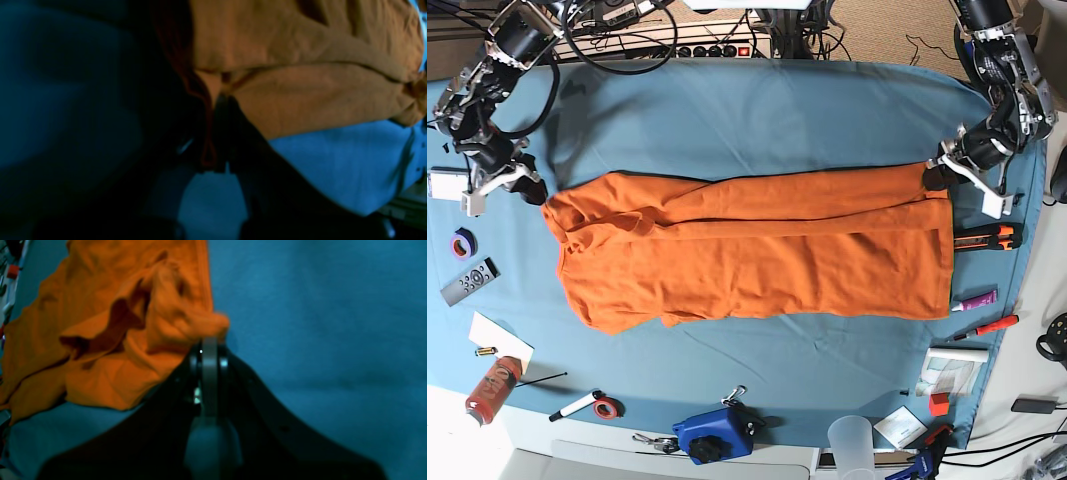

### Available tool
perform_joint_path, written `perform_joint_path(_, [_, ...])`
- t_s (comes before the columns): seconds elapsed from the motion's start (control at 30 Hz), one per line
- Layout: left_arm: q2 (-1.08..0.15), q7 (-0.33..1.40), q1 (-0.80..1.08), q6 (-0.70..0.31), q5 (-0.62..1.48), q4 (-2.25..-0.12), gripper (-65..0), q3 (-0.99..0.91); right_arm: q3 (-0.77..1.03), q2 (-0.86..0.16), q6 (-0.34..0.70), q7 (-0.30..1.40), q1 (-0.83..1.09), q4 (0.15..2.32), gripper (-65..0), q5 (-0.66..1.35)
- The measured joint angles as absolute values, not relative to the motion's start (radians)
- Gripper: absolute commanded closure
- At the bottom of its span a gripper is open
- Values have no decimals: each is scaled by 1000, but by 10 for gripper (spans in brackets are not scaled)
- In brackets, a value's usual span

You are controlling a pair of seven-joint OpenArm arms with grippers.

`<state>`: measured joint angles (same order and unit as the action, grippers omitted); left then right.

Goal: Layout the t-shirt on the table in an organized manner, then fold the t-shirt properly
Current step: 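Grasp the folded edge ends with both grippers and pull them taut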

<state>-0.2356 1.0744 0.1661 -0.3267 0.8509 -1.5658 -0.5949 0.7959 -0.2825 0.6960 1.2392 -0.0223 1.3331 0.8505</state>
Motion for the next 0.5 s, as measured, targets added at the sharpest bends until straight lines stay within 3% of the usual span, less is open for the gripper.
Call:
perform_joint_path(0.17, [-244,1160,170,-386,904,-1565,0,-643,796,-302,696,1299,-22,1333,0,942])
perform_joint_path(0.43, [-244,1159,171,-391,907,-1564,0,-644,796,-305,696,1336,-22,1333,0,974])
perform_joint_path(0.5, [-244,1159,171,-391,907,-1564,0,-644,796,-305,697,1380,-22,1333,-124,976])
